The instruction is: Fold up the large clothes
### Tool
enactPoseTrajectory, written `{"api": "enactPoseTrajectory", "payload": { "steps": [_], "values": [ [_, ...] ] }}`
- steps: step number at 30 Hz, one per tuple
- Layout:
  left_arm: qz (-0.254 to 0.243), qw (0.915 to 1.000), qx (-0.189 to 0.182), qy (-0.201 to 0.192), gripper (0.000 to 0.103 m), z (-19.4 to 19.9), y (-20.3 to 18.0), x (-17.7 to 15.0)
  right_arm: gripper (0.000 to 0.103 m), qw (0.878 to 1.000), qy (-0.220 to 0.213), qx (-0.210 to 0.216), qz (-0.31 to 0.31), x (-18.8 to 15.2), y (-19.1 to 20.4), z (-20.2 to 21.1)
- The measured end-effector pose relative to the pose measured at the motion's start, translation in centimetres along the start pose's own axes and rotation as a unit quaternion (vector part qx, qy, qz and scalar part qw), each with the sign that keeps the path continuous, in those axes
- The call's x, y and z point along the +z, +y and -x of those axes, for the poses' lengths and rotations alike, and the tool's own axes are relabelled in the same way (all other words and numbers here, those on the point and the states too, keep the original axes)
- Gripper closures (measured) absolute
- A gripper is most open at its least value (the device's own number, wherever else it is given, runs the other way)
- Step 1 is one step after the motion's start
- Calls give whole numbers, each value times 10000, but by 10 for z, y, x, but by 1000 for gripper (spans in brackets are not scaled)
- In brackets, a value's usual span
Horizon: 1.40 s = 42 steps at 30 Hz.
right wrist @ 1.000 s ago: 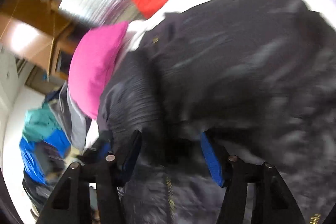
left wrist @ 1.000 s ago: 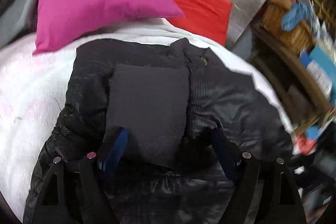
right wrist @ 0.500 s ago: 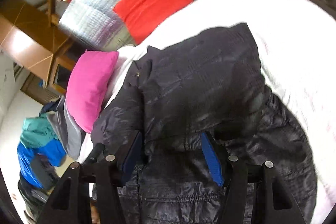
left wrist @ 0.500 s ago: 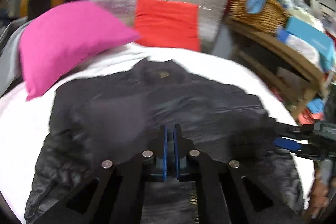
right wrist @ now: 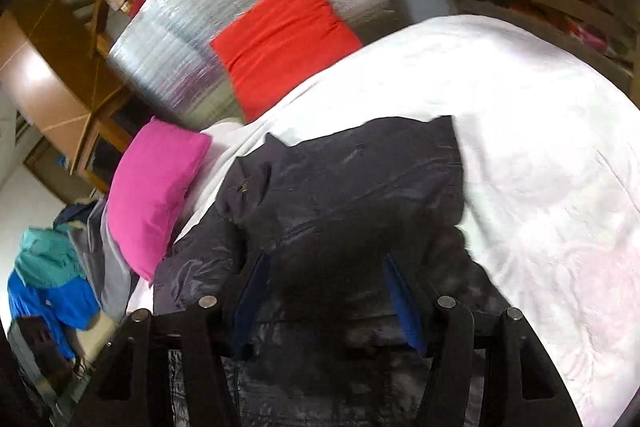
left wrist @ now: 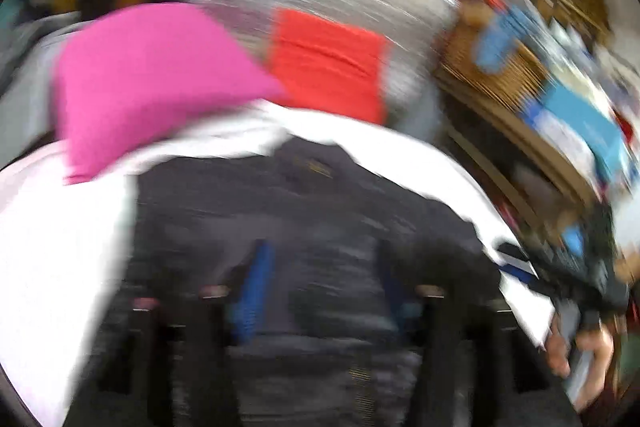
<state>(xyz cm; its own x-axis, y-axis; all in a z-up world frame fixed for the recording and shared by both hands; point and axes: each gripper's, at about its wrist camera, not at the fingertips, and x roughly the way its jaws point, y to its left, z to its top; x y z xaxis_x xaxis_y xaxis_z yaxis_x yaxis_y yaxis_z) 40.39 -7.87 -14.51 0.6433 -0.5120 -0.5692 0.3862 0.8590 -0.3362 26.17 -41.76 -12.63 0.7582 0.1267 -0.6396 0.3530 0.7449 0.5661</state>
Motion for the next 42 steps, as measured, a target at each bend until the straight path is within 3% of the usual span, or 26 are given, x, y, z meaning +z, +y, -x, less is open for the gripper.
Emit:
{"api": "enactPoseTrajectory", "payload": {
  "steps": [3,5,7,11,17,19,20,22,24,26,28,30,32,36,42],
  "values": [
    [403,9976,547,-118,38,10,48,2,36,9988,-34,269,407,-7,32,-6],
    [609,9932,984,163,38,5,73,2,35,9961,-161,450,748,-15,59,-7],
    [921,9886,1121,402,38,-2,94,0,23,9928,-202,572,1038,-24,82,-10],
    [1518,9721,1543,908,39,-16,132,-6,23,9767,99,784,1994,-61,143,-30],
    [1996,9552,1785,1257,39,-24,156,-19,23,9519,178,-68,3058,-107,200,-79],
    [2038,9539,1766,1315,39,-25,155,-22,23,9468,352,-219,3191,-113,205,-98],
    [1994,9540,1802,1332,39,-26,151,-21,22,9424,424,-487,3283,-118,209,-110],
    [1825,9536,1972,1358,39,-28,146,-20,20,9276,541,-970,3566,-129,215,-133],
    [1816,9532,2024,1326,39,-24,145,-20,22,9155,444,-1152,3829,-139,214,-144],
    [1874,9522,2034,1296,39,-22,149,-18,32,9267,437,-1026,3588,-136,204,-147],
    [1865,9515,2091,1274,39,-21,153,-16,60,9410,507,-818,3244,-122,195,-141],
    [1834,9514,2139,1244,39,-20,153,-15,74,9611,660,-398,2651,-102,180,-133],
    [1789,9536,2096,1209,39,-18,150,-15,77,9734,816,86,2138,-85,164,-127],
    [1523,9613,1959,1199,39,-22,133,-13,82,9798,750,195,1846,-73,151,-114],
    [1153,9653,1953,1293,39,-33,111,-15,82,9924,534,531,971,-40,112,-78]
  ]
}}
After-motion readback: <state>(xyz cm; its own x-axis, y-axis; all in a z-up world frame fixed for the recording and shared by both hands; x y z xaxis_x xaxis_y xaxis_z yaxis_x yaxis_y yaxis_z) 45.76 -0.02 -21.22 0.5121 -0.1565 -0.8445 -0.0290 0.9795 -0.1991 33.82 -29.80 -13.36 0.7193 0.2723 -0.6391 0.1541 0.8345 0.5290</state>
